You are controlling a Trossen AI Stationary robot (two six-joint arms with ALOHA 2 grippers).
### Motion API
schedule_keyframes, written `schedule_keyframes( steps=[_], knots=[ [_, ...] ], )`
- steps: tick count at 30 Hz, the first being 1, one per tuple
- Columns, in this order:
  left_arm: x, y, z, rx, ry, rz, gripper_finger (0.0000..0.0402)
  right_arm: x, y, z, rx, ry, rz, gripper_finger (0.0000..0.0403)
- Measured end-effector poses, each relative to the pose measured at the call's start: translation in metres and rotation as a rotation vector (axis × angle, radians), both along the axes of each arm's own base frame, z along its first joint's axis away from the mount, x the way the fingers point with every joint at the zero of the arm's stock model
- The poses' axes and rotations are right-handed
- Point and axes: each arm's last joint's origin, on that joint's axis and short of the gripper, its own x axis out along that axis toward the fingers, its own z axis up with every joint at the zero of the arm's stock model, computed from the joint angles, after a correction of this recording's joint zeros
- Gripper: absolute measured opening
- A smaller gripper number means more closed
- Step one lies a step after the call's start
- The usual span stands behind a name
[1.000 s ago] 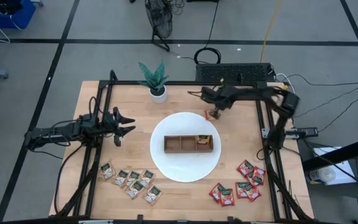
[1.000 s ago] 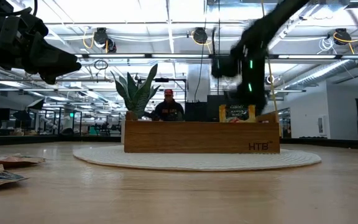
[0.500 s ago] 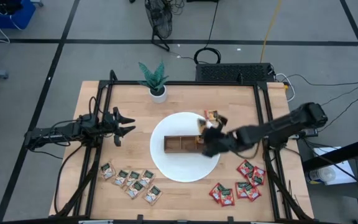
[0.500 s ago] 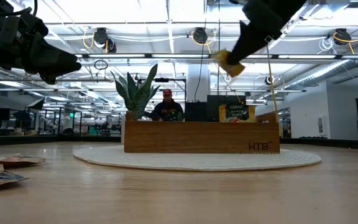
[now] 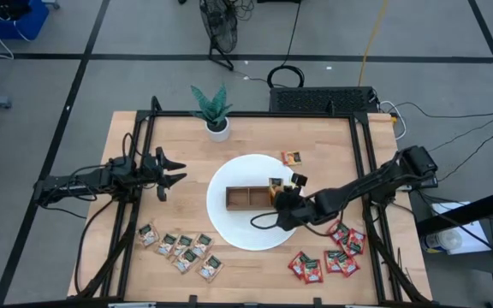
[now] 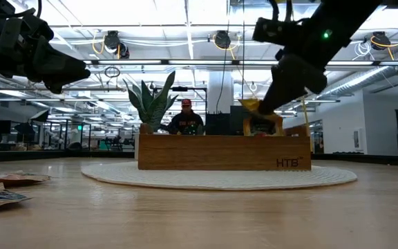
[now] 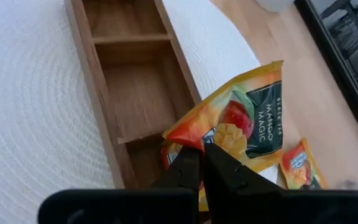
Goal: Pick & Place Tea
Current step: Put the yellow tea bag into the right section of the wooden organizer
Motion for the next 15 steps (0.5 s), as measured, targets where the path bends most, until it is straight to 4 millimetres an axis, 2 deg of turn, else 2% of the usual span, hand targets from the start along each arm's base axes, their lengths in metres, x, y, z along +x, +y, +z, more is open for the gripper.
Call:
schedule_keyframes(
  steps=[6,15],
  knots=[
    [0.0,0.0,0.0,0.0,0.0,0.0,0.0157,-0.0011,-0.0006,-0.0025,-0.009,0.028,0.002,0.0036],
    [0.0,0.0,0.0,0.0,0.0,0.0,0.0157,-0.0011,-0.0006,-0.0025,-0.01,0.029,0.004,0.0139]
  ],
)
